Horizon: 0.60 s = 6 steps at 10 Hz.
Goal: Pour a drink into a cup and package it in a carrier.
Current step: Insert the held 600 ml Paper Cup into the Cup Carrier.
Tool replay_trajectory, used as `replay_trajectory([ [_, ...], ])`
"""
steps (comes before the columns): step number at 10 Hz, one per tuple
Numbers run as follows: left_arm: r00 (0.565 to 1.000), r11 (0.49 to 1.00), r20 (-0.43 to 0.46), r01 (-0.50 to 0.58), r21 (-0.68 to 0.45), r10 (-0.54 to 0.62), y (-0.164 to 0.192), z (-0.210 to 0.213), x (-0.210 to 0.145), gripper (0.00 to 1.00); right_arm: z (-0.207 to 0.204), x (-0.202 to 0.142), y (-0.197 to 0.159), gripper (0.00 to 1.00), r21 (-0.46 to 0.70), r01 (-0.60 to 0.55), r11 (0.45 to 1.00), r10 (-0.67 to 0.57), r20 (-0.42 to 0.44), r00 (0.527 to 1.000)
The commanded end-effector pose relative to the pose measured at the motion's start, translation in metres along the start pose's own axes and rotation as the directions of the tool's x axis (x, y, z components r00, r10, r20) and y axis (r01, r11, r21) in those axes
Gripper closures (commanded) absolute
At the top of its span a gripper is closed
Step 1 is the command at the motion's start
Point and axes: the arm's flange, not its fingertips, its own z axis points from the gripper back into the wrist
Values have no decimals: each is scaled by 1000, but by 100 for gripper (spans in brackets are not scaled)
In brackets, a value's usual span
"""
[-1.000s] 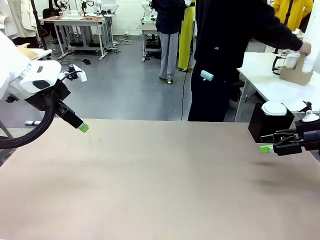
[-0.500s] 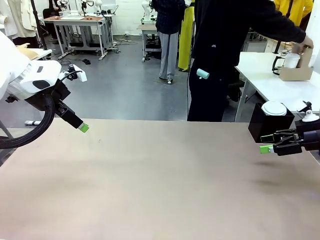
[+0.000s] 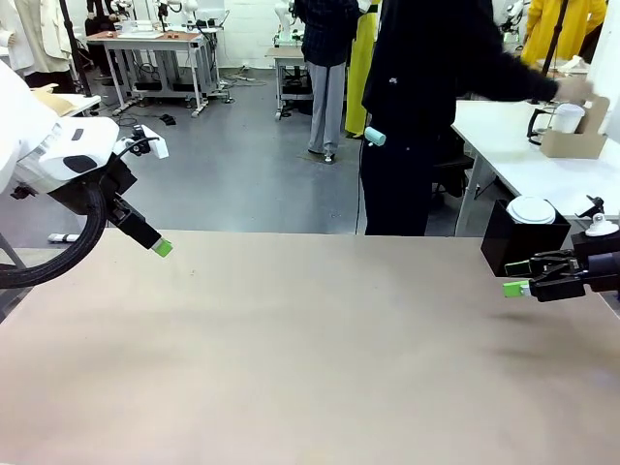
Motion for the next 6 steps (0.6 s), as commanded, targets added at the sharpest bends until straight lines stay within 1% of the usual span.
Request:
replay_trajectory([
  [1,1000,1000,-2,-13,6,13,-1,-1,0,0,0,0,1,0,7,-12,1000,12,5,1000],
  [6,1000,1000,-2,-13,6,13,-1,-1,0,0,0,0,1,0,7,-12,1000,12,5,1000],
])
